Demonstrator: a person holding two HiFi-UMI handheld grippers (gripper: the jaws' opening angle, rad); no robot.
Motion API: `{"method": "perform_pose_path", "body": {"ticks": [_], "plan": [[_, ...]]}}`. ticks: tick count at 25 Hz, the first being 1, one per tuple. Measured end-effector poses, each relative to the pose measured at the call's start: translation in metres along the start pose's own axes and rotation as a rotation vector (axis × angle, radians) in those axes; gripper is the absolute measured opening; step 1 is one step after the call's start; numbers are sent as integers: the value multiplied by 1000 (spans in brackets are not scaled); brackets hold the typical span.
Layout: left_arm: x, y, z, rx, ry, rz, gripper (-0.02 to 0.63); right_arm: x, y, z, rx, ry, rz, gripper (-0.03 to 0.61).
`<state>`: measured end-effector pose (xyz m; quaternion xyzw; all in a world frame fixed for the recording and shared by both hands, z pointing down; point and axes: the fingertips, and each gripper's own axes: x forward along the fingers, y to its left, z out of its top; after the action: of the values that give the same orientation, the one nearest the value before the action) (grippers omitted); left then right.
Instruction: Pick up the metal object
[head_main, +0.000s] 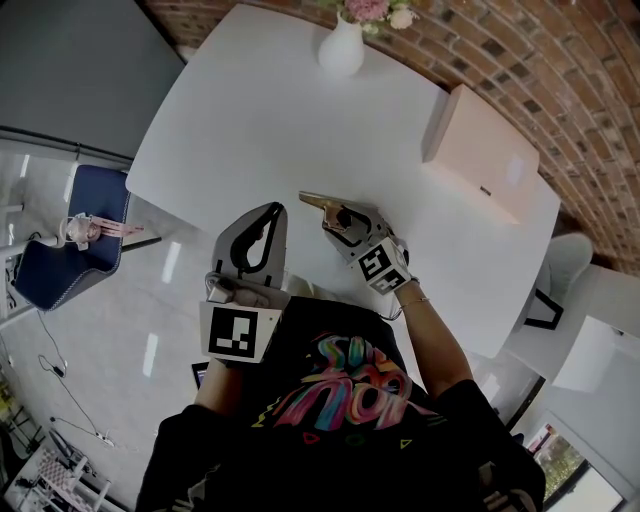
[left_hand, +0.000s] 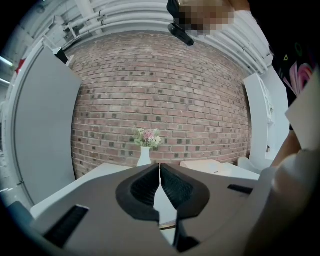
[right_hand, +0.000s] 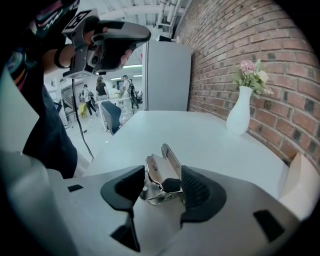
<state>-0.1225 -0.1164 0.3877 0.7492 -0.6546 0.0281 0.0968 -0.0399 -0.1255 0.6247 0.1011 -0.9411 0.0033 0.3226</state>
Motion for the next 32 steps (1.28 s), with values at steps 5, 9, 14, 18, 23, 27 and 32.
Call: {"method": "perform_pose_path", "body": {"ticks": [5,9,14,18,23,27,32], "plan": [[1,1,1,-3,-4,-3,29,-1,-3,-2,10,59,-31,176],[2,1,1,-3,-5,-8,29,-2,-5,2,-14,49,-49,144],[3,2,4,1,-12,-14,29,-3,-4,5,-17,58,-47,141],[3,3,5,4,-15,-14,29,-5,-2,7,-24,56,-45,129],[2,5,7,5,-23,-17,29,-8,0,10,-18,54,-39,120],[1,7,10,4,-28,-21,29,-10,-1,13,7,44,-40,114],[2,9,13,3,-37,-30,29,-14,-5,24,85,14,-54,110]]}}
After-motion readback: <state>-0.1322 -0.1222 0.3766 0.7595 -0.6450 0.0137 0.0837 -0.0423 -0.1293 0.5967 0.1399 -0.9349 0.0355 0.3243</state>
